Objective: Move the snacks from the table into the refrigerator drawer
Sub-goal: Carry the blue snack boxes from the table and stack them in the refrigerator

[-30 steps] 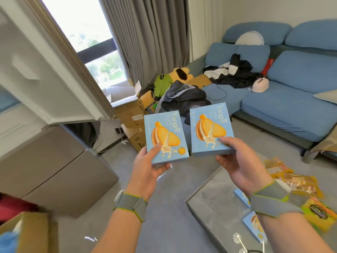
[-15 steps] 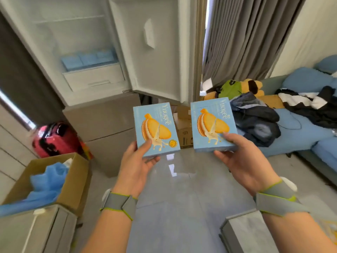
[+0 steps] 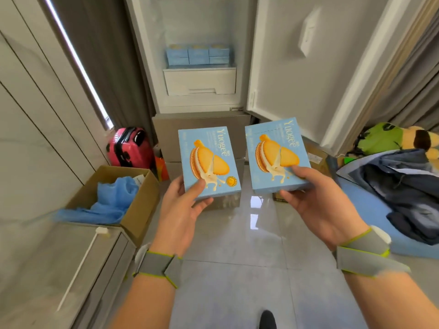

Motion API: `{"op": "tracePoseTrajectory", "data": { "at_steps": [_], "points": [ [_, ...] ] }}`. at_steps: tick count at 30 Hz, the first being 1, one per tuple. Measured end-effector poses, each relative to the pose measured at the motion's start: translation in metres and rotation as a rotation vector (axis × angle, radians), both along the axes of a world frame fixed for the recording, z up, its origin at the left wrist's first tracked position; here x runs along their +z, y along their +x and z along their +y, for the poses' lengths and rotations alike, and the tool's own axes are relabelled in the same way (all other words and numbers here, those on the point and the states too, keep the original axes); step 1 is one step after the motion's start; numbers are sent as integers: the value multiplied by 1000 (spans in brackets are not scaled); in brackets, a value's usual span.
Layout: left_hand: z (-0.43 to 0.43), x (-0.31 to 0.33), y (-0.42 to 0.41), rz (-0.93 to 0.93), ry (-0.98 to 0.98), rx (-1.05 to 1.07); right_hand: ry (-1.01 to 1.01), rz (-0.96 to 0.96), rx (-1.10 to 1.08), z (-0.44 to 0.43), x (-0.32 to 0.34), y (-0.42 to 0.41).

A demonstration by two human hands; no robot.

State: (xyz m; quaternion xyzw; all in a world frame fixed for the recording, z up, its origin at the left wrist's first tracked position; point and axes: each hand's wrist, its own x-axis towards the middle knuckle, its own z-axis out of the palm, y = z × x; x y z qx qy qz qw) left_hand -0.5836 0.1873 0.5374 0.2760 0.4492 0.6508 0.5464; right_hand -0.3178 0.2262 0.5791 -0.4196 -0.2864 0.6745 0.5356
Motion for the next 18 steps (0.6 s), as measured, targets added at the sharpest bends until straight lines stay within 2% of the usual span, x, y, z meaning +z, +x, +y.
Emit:
{"op": "tracePoseTrajectory", "data": {
  "at_steps": [9, 18],
  "points": [
    [72, 21, -25, 24, -20, 164, -18, 83, 172, 115, -4, -40],
    [175, 62, -15, 18, 20, 202, 24, 184, 264, 239, 25, -49]
  ]
}}
